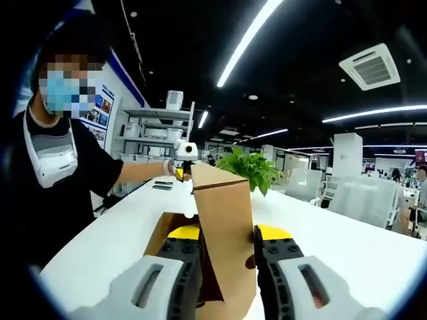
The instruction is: Operate the shoe box by opening the lid, removing the specified soft item, and placing it in the target area until the item is outside and the box remains undamaged.
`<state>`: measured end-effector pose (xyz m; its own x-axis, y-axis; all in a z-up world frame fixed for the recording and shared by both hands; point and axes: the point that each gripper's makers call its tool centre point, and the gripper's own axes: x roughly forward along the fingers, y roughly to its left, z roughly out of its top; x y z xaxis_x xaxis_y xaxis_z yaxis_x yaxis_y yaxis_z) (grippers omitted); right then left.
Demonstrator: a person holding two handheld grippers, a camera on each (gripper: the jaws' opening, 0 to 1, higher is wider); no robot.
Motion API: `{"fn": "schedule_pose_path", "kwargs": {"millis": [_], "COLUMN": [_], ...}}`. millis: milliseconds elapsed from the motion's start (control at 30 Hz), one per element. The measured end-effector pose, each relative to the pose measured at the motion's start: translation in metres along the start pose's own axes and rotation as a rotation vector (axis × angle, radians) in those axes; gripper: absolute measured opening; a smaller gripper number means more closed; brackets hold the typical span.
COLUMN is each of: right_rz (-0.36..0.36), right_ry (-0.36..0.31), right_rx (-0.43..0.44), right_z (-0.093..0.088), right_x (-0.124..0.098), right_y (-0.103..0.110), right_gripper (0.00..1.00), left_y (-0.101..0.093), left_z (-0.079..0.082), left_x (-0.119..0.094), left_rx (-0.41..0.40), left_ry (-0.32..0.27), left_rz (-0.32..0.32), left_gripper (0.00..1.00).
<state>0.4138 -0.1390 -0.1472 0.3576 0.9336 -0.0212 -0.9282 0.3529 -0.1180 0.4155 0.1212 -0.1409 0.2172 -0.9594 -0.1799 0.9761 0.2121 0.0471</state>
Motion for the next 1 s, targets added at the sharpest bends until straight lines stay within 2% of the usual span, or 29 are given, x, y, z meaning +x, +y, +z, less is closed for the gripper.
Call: {"fn": "schedule_pose_path", "kwargs": {"millis": [233,300,567,733,1000], "right_rz": [0.013,0.02,0.034,0.047,0.061], "right_ry": [0.009,0.015,0.029,0.039,0.068], "right_rx": [0.005,0.011,-0.001,-0.013,0.007], "right_z": [-0.003,-0.005,-0.007,-0.009,-0.013], "right_x": [0.0,-0.001,0.0,-0.001,0.0], "right_y": [0.0,-0.001,0.004,0.007,0.01], "right_gripper": [0.3,0.3,0.3,0.31,0.33], "left_y": [-0.006,-0.011,-0.011,-0.014,-0.019], "left_z": [0.004,0.006,0.002,0.001,0.0], "left_x": [0.013,0.014,0.01,0.009,0.007], "left_rx": [0.025,0.023,0.052,0.078,0.076], "left_ry": [0.018,0.008,0.034,0.044,0.015], "left_rz": [-0.046,-0.058,-0.051,-0.061,-0.053], "left_gripper": [0.45,0.43,0.33,0.33,0.32]}}
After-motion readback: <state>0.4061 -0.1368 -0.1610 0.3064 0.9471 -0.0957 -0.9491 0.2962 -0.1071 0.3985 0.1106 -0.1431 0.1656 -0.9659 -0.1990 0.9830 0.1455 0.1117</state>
